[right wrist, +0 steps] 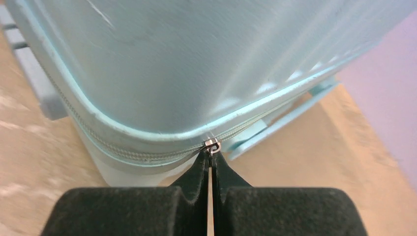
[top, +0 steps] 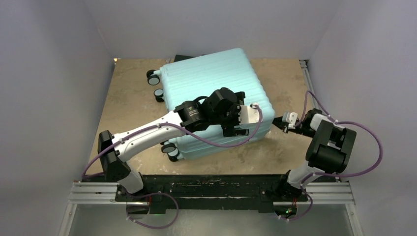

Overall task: Pack the luggage
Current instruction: Zip the luggage at the center of the board.

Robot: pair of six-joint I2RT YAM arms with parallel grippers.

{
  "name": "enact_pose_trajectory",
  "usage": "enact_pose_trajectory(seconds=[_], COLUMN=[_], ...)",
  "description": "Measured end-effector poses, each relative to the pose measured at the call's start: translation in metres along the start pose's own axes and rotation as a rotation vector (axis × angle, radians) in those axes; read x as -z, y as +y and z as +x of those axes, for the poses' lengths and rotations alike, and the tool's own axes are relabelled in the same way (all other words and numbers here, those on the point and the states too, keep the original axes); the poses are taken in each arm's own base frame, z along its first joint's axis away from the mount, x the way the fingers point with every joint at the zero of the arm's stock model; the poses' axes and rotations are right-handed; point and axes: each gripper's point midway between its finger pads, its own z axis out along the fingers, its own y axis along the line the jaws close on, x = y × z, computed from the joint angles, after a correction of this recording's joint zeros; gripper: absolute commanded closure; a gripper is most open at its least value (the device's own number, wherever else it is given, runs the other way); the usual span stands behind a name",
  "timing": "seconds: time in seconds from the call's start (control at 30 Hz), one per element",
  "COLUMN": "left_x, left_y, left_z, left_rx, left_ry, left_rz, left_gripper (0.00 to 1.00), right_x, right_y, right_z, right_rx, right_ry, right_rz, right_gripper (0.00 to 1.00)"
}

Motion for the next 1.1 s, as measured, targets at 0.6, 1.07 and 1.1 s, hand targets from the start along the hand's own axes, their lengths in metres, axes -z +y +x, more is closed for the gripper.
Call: enact_pose_trajectory(seconds=[0.6,1.07,1.1], left_x=[-0.121,-0.163,-0.164], left_y=[0.096,0.062,0.06], left_z=[-0.085,-0.08,-0.078], left_rx=[0.16,0.005,0.001], left_ry=[-0.138,-0.055,-0.049], left_rz=[-0.34,-0.342,-0.339], left_gripper=[0.01,0.59,0.59], right_x=[-0.013,-0.014,-0.014], right_y=[0.033,0.028,0.026], right_z=[-0.013,-0.009,-0.009], right_rx=[-0.314,-0.38,-0.399], right_ry=[-0.076,-0.018,-0.007], right_rz=[-0.07,-0.1,-0.097], right_gripper=[1.0,1.0,1.0])
